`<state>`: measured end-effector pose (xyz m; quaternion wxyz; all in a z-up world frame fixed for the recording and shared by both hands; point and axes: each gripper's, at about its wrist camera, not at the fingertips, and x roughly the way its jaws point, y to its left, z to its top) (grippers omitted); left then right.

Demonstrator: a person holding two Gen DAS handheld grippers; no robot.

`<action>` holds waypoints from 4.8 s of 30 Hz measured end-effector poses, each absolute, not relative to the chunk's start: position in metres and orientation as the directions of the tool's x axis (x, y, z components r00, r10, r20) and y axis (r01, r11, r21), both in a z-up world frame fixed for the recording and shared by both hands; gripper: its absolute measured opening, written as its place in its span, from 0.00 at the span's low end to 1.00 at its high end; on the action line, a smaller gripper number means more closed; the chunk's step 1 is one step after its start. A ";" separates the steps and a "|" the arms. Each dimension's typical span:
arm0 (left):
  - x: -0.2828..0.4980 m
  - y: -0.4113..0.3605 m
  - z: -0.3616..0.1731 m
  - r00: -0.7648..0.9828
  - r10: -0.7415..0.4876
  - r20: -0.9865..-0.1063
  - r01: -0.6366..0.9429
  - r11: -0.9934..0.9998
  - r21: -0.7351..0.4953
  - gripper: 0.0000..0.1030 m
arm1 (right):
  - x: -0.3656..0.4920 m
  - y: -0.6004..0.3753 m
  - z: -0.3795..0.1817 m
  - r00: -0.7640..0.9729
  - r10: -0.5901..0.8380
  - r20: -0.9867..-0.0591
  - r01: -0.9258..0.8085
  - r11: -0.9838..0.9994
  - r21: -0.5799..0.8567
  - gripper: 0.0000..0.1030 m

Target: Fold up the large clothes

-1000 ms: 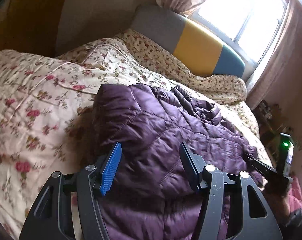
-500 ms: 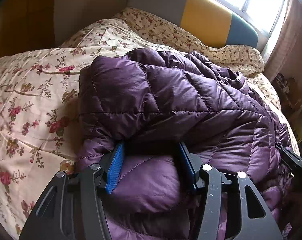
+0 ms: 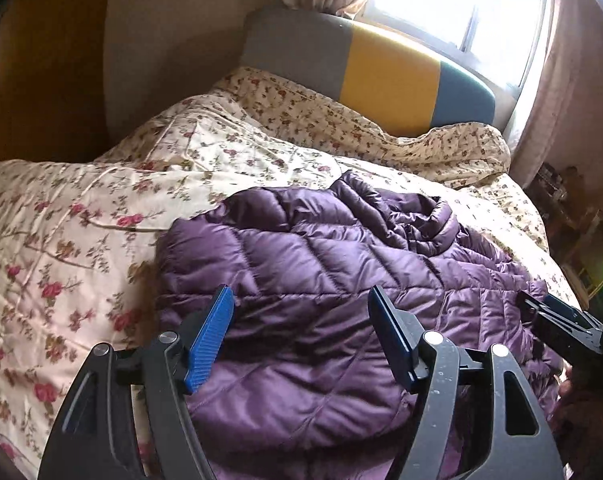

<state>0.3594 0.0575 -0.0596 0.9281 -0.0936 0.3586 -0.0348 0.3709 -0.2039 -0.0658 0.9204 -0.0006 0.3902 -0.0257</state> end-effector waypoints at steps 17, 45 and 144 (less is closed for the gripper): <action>0.397 0.060 -0.127 0.664 -0.154 -0.732 0.025 0.983 -0.184 0.67 | 0.404 -0.190 -0.130 0.637 -0.018 -0.771 0.001 1.000 -0.022 0.78; 0.383 0.048 -0.126 0.653 -0.140 -0.744 0.026 0.986 -0.162 0.72 | 0.401 -0.186 -0.132 0.649 -0.034 -0.760 0.007 0.999 -0.039 0.79; 0.306 0.120 -0.019 0.725 -0.367 -0.583 0.173 0.917 -0.360 0.04 | 0.323 -0.254 -0.010 0.656 0.140 -0.741 -0.224 0.974 -0.015 0.08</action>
